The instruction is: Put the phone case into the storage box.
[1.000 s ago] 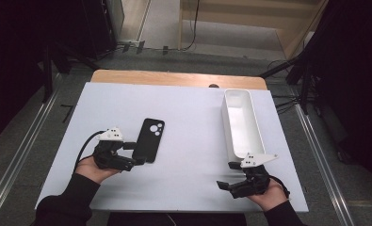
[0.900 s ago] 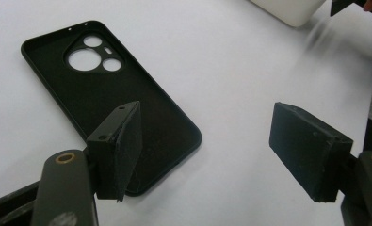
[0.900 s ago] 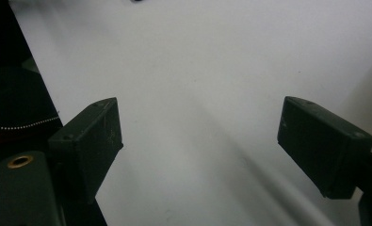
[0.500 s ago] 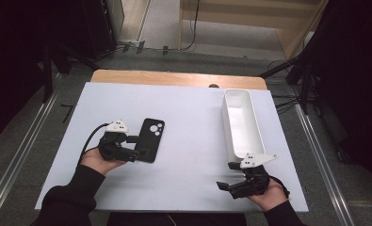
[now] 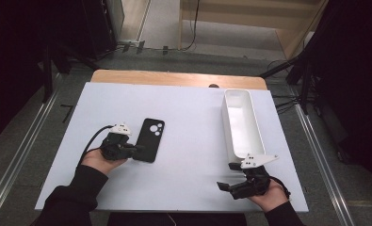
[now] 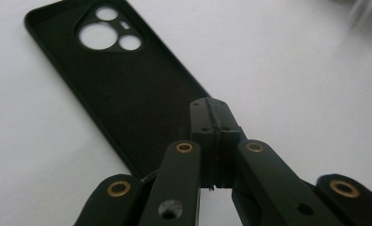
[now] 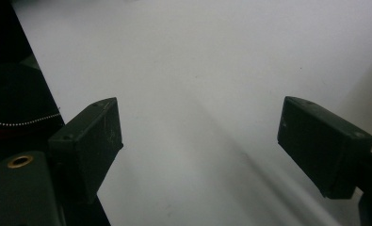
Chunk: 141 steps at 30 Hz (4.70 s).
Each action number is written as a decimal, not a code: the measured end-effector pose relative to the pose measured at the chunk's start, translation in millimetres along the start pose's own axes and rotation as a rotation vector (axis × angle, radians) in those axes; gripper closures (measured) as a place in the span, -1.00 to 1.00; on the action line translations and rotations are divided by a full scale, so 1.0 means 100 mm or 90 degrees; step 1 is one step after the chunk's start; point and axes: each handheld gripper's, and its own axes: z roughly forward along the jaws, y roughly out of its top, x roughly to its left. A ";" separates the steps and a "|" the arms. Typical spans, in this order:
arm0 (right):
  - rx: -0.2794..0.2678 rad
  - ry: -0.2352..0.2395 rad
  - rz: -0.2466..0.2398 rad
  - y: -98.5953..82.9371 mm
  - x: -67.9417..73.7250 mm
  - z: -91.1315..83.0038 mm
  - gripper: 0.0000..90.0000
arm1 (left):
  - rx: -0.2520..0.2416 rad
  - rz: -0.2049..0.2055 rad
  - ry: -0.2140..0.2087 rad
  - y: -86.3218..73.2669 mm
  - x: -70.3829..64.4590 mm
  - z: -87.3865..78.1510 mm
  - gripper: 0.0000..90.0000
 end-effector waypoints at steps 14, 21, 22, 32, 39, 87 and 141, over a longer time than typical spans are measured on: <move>0.004 0.002 -0.008 0.00 0.00 0.02 -0.71 | 0.050 -0.033 0.010 -0.14 0.17 0.13 1.00; 0.004 0.000 -0.007 0.00 0.00 0.02 -0.72 | 0.049 -0.055 0.020 -0.17 0.26 0.11 1.00; 0.004 0.001 -0.005 0.00 0.01 0.02 -0.72 | 0.047 -0.060 0.024 -0.17 0.28 0.10 1.00; 0.009 0.005 -0.004 0.00 0.01 0.03 -0.72 | 0.029 -0.096 0.069 -0.21 0.49 -0.01 1.00; 0.009 0.006 -0.003 0.00 0.01 0.03 -0.72 | 0.012 -0.125 0.059 -0.23 0.59 -0.03 1.00; 0.008 0.007 0.000 0.00 0.01 0.03 -0.72 | -0.071 0.010 -0.018 -0.21 -0.05 -0.30 -0.41; 0.009 0.013 -0.004 0.00 0.00 0.04 -0.72 | -0.065 -0.019 0.021 -0.39 0.00 -0.39 -0.41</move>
